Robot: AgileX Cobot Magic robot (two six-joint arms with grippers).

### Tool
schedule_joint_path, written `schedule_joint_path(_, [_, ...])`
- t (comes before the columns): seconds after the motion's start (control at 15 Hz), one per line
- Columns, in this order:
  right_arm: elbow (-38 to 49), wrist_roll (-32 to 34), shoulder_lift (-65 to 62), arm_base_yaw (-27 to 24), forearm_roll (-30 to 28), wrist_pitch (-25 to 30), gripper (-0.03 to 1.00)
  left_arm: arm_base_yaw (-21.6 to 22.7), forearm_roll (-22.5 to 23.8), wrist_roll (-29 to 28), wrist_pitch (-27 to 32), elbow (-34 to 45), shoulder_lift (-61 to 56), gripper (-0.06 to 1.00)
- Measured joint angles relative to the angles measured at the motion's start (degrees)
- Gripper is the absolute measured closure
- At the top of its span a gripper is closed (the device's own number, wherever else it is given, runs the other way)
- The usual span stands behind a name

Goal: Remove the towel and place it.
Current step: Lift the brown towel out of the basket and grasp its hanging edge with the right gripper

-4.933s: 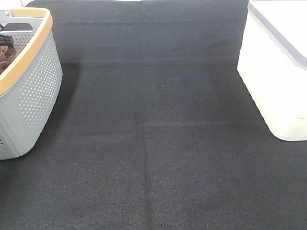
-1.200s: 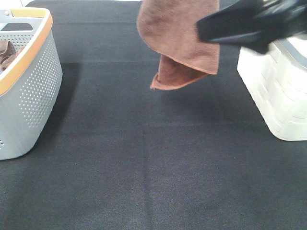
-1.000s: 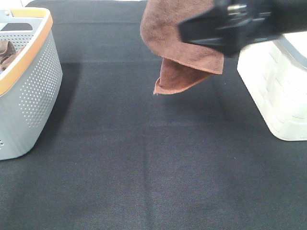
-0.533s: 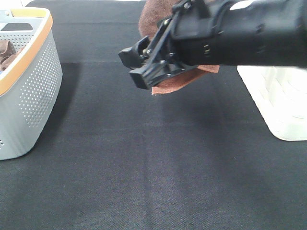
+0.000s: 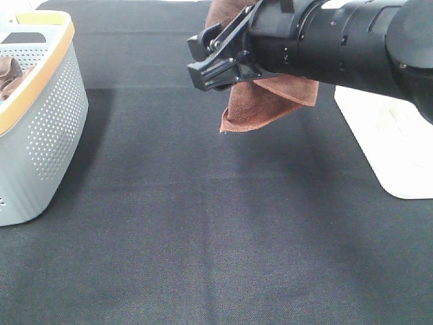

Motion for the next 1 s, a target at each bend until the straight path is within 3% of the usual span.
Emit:
schedule_joint_path(0.47, [0.00, 5.04, 3.44, 0.00, 2.92, -3.84, 0.13, 0.00, -1.89, -0.06, -1.32, 0.00, -0.17, 0.94])
schedule_joint_path(0.73, [0.00, 5.50, 3.44, 0.00, 7.22, -11.29, 0.12, 0.00, -3.21, 0.52, -1.60, 0.00, -1.49, 0.94])
schedule_joint_path(1.0, [0.00, 5.44, 3.44, 0.00, 7.10, -12.72, 0.12, 0.00, -5.90, 0.74, -1.43, 0.00, -1.49, 0.94])
